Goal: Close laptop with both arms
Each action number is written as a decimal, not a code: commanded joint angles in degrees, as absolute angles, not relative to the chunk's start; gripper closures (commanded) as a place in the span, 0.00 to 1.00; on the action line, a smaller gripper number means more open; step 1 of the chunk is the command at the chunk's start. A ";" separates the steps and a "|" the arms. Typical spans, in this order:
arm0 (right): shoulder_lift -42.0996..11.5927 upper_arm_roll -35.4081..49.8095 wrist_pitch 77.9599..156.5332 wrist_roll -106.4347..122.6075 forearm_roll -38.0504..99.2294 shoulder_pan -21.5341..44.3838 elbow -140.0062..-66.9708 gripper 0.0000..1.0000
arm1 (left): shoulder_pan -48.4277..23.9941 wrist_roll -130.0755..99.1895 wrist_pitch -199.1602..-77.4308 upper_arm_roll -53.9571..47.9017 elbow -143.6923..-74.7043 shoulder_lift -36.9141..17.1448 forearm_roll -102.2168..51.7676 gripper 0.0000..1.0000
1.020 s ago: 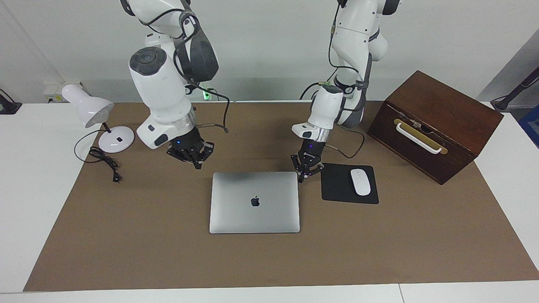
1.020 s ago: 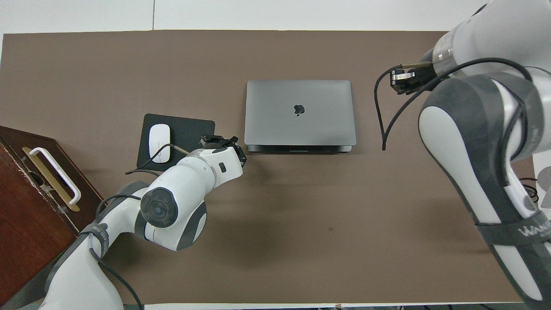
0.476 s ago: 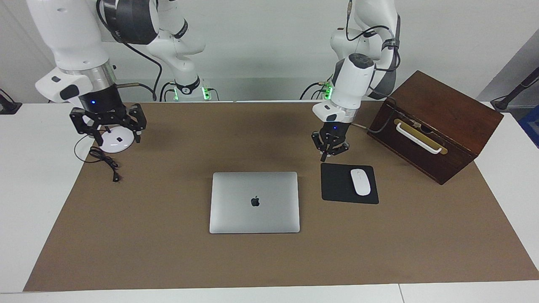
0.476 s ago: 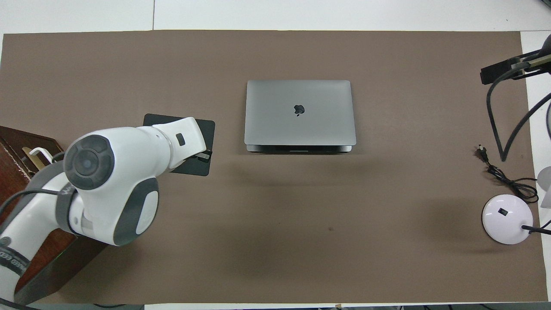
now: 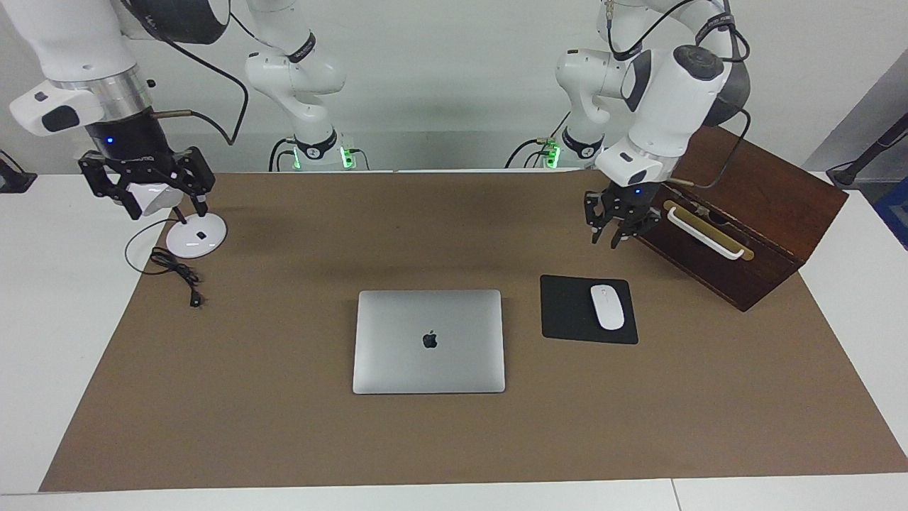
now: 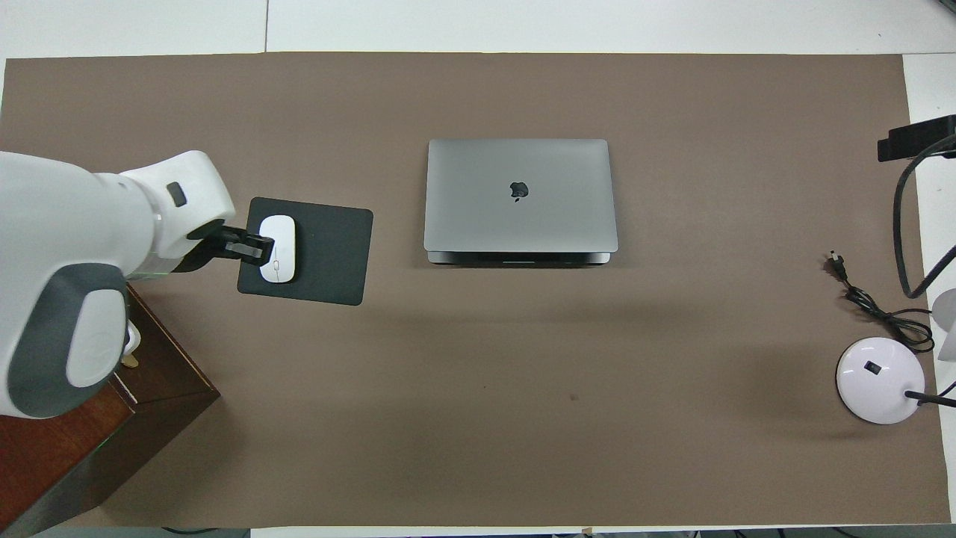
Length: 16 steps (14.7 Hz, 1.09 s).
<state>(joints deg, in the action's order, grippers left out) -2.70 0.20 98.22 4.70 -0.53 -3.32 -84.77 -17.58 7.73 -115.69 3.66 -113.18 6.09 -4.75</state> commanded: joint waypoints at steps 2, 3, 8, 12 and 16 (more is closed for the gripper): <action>-0.61 1.41 96.78 2.90 0.35 -4.49 -87.19 0.00 | -12.40 7.73 -110.40 3.16 -112.33 9.14 -4.75 0.00; -1.14 1.32 95.38 2.03 0.26 -3.70 -86.40 0.00 | -10.91 7.65 -110.30 3.08 -112.32 10.01 -4.75 0.00; -1.14 1.41 95.54 2.20 -0.52 -3.60 -86.48 0.00 | -2.30 7.73 -109.78 3.08 -112.41 11.95 -4.66 0.00; -0.88 1.49 95.01 2.11 -0.70 -3.60 -86.92 0.00 | 1.49 7.74 -110.56 3.08 -112.15 11.95 -4.66 0.00; -0.79 1.49 93.52 2.02 -0.62 -3.69 -86.84 0.00 | 1.32 7.65 -106.19 3.08 -107.42 10.81 -3.61 0.00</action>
<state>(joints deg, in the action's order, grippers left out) -1.94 1.10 94.32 2.72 -0.57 -3.33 -85.73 1.05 7.83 -110.32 3.57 -111.32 11.47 -4.67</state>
